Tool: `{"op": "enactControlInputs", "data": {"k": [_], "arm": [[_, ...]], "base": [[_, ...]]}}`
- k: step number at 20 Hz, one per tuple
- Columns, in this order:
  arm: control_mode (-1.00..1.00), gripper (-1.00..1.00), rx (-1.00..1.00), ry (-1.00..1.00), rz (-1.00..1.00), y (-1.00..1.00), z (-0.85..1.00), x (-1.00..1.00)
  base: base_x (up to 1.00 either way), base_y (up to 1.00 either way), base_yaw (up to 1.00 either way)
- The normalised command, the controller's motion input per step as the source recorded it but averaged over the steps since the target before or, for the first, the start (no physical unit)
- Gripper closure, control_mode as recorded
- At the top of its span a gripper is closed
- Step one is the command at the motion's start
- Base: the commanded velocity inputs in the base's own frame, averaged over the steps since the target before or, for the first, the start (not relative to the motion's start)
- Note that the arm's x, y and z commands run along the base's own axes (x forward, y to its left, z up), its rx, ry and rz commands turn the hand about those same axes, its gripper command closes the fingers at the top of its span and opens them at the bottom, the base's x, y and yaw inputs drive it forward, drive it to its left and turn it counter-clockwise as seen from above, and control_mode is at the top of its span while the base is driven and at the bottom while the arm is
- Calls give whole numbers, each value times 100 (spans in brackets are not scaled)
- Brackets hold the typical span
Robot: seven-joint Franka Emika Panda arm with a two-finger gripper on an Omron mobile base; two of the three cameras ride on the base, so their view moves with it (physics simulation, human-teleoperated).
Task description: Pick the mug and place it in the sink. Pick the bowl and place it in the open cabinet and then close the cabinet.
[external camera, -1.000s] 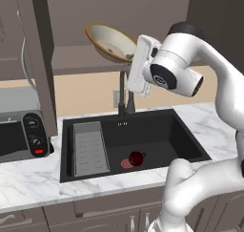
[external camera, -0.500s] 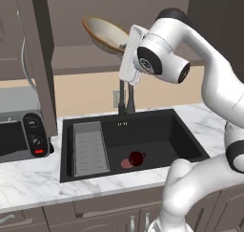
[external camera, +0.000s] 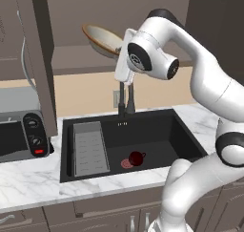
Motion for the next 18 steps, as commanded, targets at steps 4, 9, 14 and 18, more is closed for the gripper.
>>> {"op": "enactControlInputs", "data": {"k": [4, 9, 14, 18], "arm": [[-100, 100, -3, 15, 0, 0, 0, 45], [-100, 100, -1, 15, 0, 0, 0, 46], [-100, 100, 0, 13, 0, -3, 0, 40], [-100, 100, 0, 11, 0, -1, 1, 34]], "base": [[0, 0, 0], [0, 0, 0], [0, 0, 0], [0, 0, 0]]}}
